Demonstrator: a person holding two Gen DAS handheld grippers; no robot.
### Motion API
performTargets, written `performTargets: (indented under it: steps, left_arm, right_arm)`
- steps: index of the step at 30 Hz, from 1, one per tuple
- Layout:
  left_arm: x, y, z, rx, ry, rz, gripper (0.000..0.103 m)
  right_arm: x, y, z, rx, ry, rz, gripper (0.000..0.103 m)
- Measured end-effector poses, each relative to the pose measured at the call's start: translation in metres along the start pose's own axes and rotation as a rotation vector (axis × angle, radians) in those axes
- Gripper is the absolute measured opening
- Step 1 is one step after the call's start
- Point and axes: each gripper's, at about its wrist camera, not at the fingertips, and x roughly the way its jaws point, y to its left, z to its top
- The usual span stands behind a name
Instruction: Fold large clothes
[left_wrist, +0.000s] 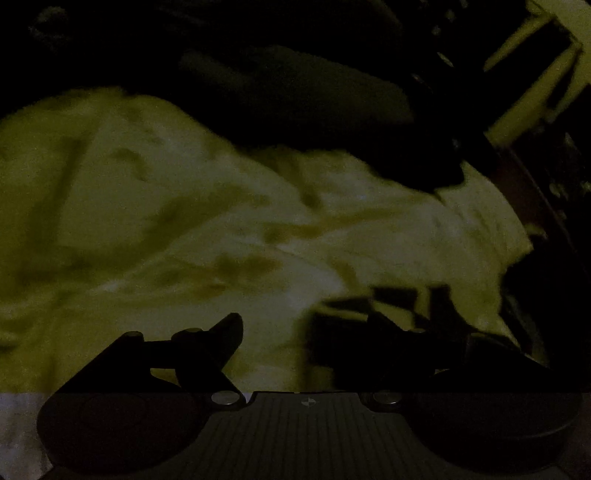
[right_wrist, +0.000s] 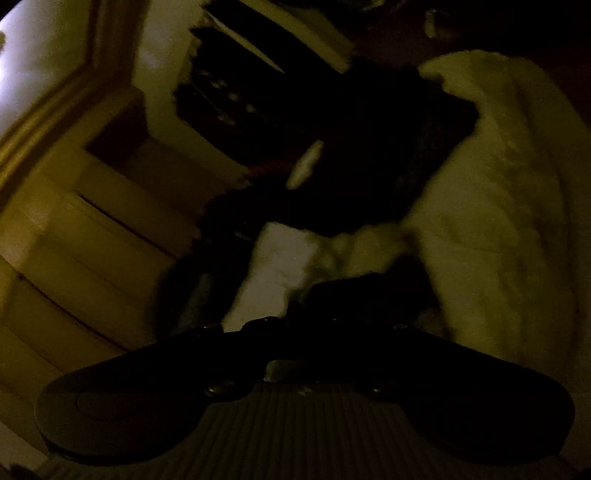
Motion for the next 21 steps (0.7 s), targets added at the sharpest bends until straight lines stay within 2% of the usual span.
performTargets:
  steps: [3,7,8,9,10,11,14,17,19,21]
  left_arm:
    - [0.017,-0.014,0.001,0.004,0.037,0.010,0.103]
    - [0.031,-0.025,0.002,0.026,0.053,0.005,0.103]
    - [0.032,-0.031,0.002,0.058,0.047,0.017,0.099]
    - [0.033,-0.036,0.004,0.095,0.045,0.047,0.083]
    - [0.034,-0.040,0.005,0.125,0.043,0.071,0.072]
    - [0.033,-0.044,0.007,0.148,0.035,0.067,0.052]
    - [0.030,-0.054,0.014,0.200,0.002,0.053,0.049]
    - [0.030,-0.059,0.025,0.206,-0.050,0.057,0.048]
    - [0.044,-0.059,0.033,0.207,-0.059,0.090,0.048]
    - [0.069,-0.057,0.032,0.213,-0.031,0.151,0.049]
  right_arm:
    - [0.014,-0.007,-0.012,0.018,0.068,-0.040,0.007]
    - [0.020,-0.008,-0.019,0.001,0.093,-0.090,0.007]
    - [0.021,-0.007,-0.019,-0.001,0.089,-0.097,0.007]
    - [0.020,-0.007,-0.018,-0.005,0.087,-0.103,0.007]
    - [0.018,-0.007,-0.019,-0.008,0.086,-0.109,0.007]
    - [0.018,-0.007,-0.019,-0.010,0.086,-0.116,0.007]
    - [0.022,-0.006,-0.021,-0.014,0.090,-0.129,0.007]
    - [0.021,-0.006,-0.021,-0.027,0.071,-0.146,0.007]
    - [0.017,-0.007,-0.019,-0.049,0.057,-0.143,0.007]
    - [0.020,-0.005,-0.020,-0.085,0.066,-0.150,0.007]
